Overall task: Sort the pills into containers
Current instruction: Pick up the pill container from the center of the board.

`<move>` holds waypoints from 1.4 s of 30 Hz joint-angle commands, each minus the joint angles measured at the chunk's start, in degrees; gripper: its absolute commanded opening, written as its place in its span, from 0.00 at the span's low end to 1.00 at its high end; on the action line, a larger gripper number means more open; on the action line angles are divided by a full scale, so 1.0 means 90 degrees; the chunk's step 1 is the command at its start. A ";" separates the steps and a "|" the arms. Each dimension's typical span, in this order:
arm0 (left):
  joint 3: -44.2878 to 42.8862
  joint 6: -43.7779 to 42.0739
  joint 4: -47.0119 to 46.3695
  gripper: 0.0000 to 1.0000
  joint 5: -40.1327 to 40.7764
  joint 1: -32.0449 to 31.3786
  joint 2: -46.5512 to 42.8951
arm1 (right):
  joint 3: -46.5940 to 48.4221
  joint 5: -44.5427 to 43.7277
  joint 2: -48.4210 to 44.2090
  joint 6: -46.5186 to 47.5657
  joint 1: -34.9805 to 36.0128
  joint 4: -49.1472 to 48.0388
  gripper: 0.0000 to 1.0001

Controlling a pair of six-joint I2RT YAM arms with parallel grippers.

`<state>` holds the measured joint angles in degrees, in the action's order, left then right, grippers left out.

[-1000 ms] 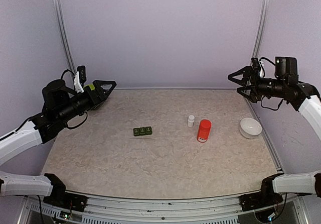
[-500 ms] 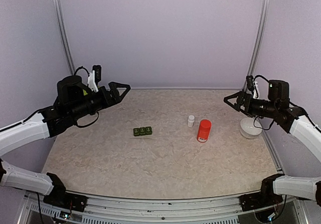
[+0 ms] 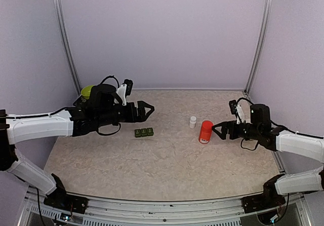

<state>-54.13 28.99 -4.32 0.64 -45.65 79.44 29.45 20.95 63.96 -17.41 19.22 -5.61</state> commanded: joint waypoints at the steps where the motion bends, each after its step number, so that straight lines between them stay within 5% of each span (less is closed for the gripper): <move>1: -0.0070 -0.0066 -0.0392 0.99 -0.0005 -0.0257 0.0216 | -0.0712 -0.0371 0.0105 0.0135 0.0302 -0.1943 1.00; 17: -0.0414 0.0188 -0.0126 0.99 0.0469 -0.0699 0.0466 | -0.1457 -0.1286 0.1433 0.0195 0.0860 -0.3769 1.00; 27: -0.0623 -0.0508 0.1032 0.99 0.1590 -0.0150 0.0878 | -0.1350 -0.1531 0.1319 0.0434 0.1106 -0.3225 1.00; 42: 0.0030 -0.3102 0.0374 0.94 0.0020 0.0637 0.1635 | -0.1181 -0.1435 -0.0170 0.0281 0.1135 -0.1535 1.00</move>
<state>-54.02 10.46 1.50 6.37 -40.40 91.66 17.08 7.25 65.65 -14.20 28.73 -26.09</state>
